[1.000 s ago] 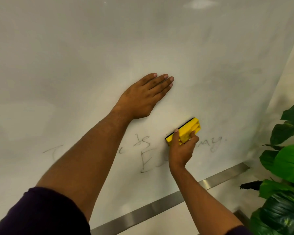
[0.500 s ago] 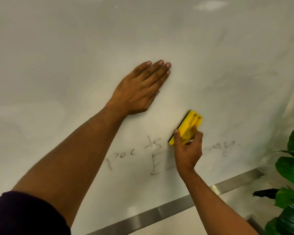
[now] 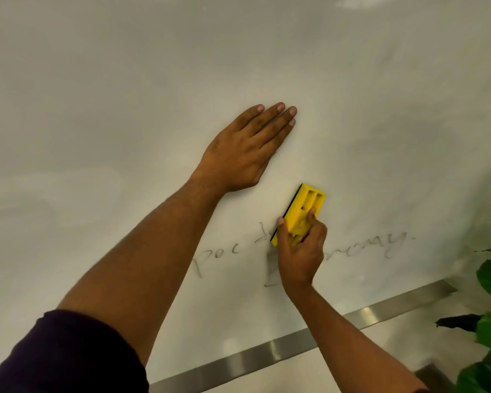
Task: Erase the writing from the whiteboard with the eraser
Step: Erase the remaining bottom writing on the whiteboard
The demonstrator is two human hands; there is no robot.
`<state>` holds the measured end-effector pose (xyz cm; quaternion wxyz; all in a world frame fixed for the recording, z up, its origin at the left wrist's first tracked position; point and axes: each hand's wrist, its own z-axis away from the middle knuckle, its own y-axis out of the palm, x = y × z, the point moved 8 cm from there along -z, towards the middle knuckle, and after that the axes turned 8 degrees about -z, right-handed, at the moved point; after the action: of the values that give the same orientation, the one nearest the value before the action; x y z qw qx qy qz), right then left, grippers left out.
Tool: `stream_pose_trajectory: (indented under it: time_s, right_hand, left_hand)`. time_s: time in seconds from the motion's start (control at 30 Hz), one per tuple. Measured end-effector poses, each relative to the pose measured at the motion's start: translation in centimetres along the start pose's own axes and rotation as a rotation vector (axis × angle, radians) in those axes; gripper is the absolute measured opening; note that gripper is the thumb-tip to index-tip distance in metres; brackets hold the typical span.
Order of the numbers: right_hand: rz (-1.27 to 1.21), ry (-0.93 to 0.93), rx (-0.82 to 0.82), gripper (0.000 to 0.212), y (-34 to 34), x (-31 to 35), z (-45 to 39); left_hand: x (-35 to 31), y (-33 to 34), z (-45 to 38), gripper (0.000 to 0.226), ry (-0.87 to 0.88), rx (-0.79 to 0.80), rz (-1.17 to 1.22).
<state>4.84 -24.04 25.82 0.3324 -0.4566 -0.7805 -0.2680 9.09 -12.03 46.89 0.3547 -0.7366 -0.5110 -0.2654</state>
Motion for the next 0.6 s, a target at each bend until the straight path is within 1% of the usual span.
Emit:
stream_pose_trajectory:
  time_s: [0.07,0.1,0.13,0.23,0.27,0.3,0.33,0.4,0.43,0.47,0.5,0.57,0.6]
  right_hand:
    - [0.060,-0.138,0.137,0.058,0.4,0.4,1.7]
    - [0.067,-0.181,0.170,0.057,0.3,0.4,1.6]
    - [0.049,-0.176,0.155,0.056,0.0,0.4,0.8]
    - [-0.046,-0.003,-0.033,0.060,-0.2,0.9,-2.8]
    - [-0.020,-0.025,-0.048,0.061,0.2,1.5,-3.5]
    - [0.036,-0.127,-0.029,0.062,0.6,2.3,-3.5]
    - [0.104,-0.288,0.025,0.063,1.0,3.0,-2.8]
    - [0.199,-0.637,0.196,0.062,1.2,2.9,-0.3]
    - [0.222,-0.742,0.265,0.061,0.8,2.3,0.6]
    - [0.238,-0.774,0.289,0.060,0.3,1.6,0.8]
    - [0.241,-0.740,0.261,0.060,0.0,1.1,0.3]
    - [0.208,-0.588,0.119,0.061,-0.3,1.4,-1.8]
    - [0.193,-0.553,0.058,0.062,0.0,2.3,-2.9]
  left_hand:
    - [-0.1,0.0,0.3,0.059,0.008,0.010,0.003]
    - [-0.2,0.1,0.6,0.059,0.016,0.014,0.007]
    - [-0.2,0.1,0.8,0.059,0.025,0.017,0.009]
    - [-0.1,0.1,1.3,0.059,0.045,0.016,-0.006]
    - [-0.1,0.1,1.3,0.059,0.051,0.014,-0.007]
    - [-0.1,0.1,1.4,0.059,0.058,0.015,-0.004]
    - [-0.1,0.1,1.4,0.059,0.066,0.016,-0.001]
    - [0.2,-0.2,1.7,0.058,0.083,0.002,0.001]
    - [0.4,-0.4,2.0,0.058,0.090,-0.014,-0.003]
    - [0.7,-0.6,2.3,0.057,0.086,-0.035,-0.010]
    - [1.1,-0.8,2.6,0.057,0.063,-0.062,-0.022]
    - [2.1,-1.3,3.1,0.057,-0.041,-0.114,-0.054]
    - [2.5,-1.5,3.2,0.057,-0.090,-0.125,-0.066]
